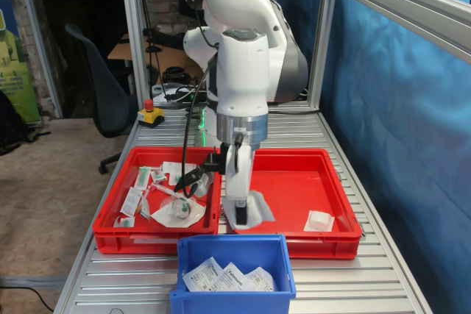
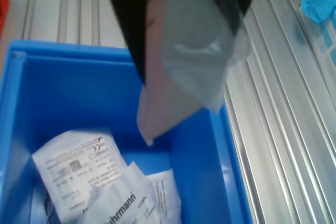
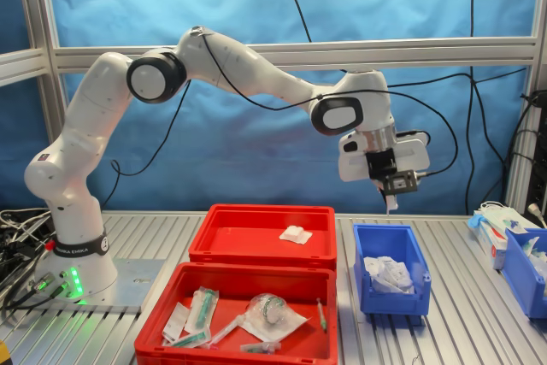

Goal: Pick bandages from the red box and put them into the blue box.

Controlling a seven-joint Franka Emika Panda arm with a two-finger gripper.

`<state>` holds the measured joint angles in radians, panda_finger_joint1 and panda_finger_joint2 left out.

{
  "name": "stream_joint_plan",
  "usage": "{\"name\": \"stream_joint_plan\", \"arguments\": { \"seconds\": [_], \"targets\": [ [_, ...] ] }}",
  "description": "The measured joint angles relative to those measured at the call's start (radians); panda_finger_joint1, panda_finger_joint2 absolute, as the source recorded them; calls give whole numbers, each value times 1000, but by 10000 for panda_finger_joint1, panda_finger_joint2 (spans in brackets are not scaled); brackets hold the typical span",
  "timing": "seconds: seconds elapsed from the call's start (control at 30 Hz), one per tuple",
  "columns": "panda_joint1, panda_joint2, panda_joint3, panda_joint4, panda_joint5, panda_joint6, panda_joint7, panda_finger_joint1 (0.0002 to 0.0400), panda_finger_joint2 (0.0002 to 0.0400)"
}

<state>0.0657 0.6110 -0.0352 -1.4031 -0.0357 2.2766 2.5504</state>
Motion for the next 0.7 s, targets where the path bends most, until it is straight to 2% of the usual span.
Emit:
{"name": "stream_joint_plan", "arguments": {
  "seconds": [0.7],
  "targets": [
    [0, 16, -13, 21, 0, 0, 0, 60, 60]
  ]
}}
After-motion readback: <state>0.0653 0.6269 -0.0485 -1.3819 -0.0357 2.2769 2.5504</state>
